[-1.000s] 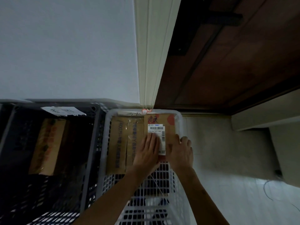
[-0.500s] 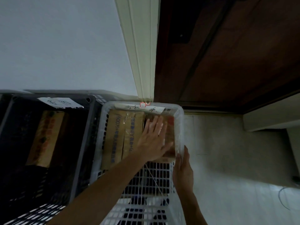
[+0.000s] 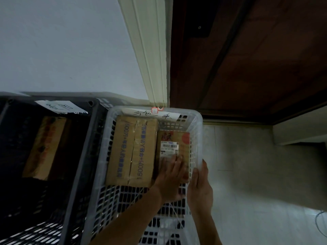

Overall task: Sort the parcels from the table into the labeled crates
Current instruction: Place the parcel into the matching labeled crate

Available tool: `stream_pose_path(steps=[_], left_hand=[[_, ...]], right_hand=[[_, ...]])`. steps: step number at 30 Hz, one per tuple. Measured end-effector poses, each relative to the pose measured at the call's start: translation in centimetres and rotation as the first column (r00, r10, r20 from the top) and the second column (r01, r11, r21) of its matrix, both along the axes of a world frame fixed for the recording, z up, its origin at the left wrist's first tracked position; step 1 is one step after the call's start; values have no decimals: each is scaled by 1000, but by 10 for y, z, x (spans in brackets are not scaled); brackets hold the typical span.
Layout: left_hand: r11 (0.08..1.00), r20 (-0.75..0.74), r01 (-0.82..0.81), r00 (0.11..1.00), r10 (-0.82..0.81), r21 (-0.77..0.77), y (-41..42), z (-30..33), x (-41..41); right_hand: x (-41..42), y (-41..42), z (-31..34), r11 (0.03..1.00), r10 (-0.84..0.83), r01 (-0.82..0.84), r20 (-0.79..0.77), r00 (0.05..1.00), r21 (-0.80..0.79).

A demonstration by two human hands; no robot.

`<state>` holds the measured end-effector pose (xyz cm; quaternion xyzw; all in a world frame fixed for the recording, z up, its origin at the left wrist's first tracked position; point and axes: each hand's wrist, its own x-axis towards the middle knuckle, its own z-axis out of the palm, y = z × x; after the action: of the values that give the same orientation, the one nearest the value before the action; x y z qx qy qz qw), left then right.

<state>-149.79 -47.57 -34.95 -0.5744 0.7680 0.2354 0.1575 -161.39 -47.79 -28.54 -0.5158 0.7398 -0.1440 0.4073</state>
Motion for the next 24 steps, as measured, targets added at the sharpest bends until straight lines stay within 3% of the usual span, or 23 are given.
stream_pose_path(steps=[4,12,13,16,18,19,21,24], left_hand=[[997,81,-13,997,19,-74,-17,2,5],[998,97,-48,994,51,-28,-33,2,5],[999,115,-41,992,43,-21,-36,4,6],[1000,224,-4,975,9,-26,-33,11,10],[998,319,29,948,-8,-62,-27,19,15],[997,366,47,930,-22,-58,-26,24,18],[996,448,83,890,-82,17,-29,33,22],[995,520,78,848,-101,65,-39,37,26]], right_hand=[[1,-2,3,1000,0,0,17,1000,13],[-1,-3,0,1000,2,-2,18,1000,5],[-1,-2,0,1000,17,-17,-7,1000,1],[3,-1,9,983,100,-141,-302,948,-115],[12,-1,17,915,205,-310,-365,908,-258],[20,-1,19,880,300,-403,-364,882,-251],[36,0,16,826,513,-561,-334,790,-58],[48,-8,-5,745,667,-601,-308,678,289]])
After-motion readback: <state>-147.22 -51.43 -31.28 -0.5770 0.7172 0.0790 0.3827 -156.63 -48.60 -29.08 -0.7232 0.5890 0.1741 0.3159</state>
